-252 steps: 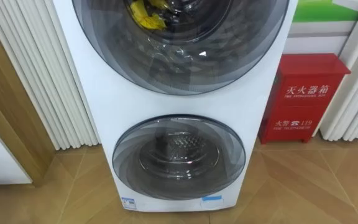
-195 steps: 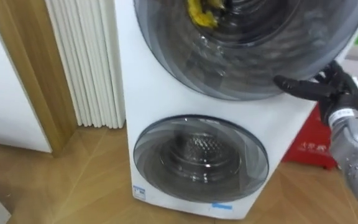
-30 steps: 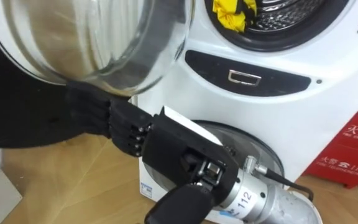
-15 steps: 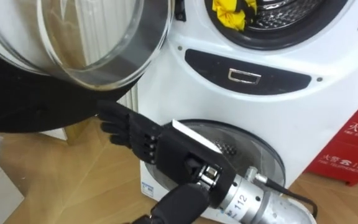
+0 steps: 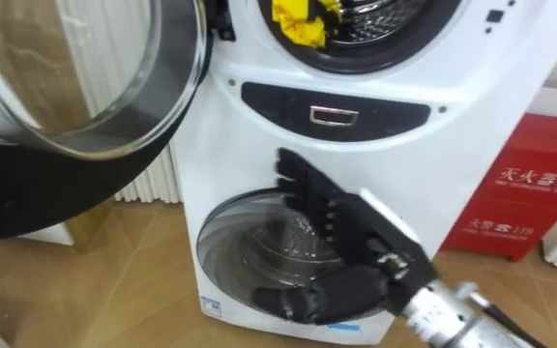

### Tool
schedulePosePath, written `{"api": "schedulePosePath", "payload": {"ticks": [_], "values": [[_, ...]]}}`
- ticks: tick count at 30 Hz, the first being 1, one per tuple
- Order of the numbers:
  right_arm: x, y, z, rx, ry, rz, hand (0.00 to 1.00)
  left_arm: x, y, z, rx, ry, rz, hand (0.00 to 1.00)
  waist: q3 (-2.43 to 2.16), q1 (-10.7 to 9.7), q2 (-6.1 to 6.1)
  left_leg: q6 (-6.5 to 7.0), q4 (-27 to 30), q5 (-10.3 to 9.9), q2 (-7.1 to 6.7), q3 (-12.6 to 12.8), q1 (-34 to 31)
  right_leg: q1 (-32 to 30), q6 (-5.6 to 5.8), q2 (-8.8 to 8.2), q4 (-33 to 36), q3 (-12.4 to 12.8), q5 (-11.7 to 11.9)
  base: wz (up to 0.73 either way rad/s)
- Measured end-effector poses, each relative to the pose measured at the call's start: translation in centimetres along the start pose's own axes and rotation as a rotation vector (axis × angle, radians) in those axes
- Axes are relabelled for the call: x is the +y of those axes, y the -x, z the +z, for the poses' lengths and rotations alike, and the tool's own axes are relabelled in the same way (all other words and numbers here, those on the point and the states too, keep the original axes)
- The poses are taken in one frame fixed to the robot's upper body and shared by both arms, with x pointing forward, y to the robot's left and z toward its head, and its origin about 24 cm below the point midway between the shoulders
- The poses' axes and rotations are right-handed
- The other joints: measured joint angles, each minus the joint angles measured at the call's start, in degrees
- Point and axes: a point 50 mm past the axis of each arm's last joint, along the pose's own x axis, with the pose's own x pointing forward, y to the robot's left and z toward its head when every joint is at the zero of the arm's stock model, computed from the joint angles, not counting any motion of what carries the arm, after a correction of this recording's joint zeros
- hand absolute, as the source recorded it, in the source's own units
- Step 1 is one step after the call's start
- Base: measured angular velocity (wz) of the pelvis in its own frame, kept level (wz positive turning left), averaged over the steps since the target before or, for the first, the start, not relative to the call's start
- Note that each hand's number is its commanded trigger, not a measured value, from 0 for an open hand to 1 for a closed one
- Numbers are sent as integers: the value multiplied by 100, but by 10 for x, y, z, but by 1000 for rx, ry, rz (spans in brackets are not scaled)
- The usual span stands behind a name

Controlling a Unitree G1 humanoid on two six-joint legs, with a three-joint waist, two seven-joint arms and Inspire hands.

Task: Pick clothes from washing machine

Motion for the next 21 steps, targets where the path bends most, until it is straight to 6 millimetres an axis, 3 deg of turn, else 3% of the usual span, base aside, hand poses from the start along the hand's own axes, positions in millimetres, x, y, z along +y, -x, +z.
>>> {"api": "schedulePosePath", "payload": {"ticks": [7, 15, 17, 21], "values": [[-17, -2, 23, -95, 46, -125, 0, 1, 0, 2, -2, 25, 4, 0, 21, -8, -8, 0, 65, 0, -3, 262, 57, -18, 7, -21, 48, 180, -5, -12], [-23, -11, 40, -170, 65, -159, 0, 2, -1, 1, 3, 37, 11, 0, 42, 33, -70, -3, 231, -5, 22, 304, 57, -16, -11, -8, 113, 256, -58, -4], [-24, -16, 46, -191, 94, -163, 0, 2, 0, -1, 15, 43, 13, 0, 73, 143, -102, -47, 496, -49, 75, 384, 38, -17, -52, 1, 226, 358, -134, -26], [-26, -31, 54, -224, 116, -167, 0, 5, 0, -10, 51, 53, 18, 0, 109, 262, -153, -93, 1852, -322, 408, 329, -330, 67, -211, 71, 587, 406, -514, -8]]}}
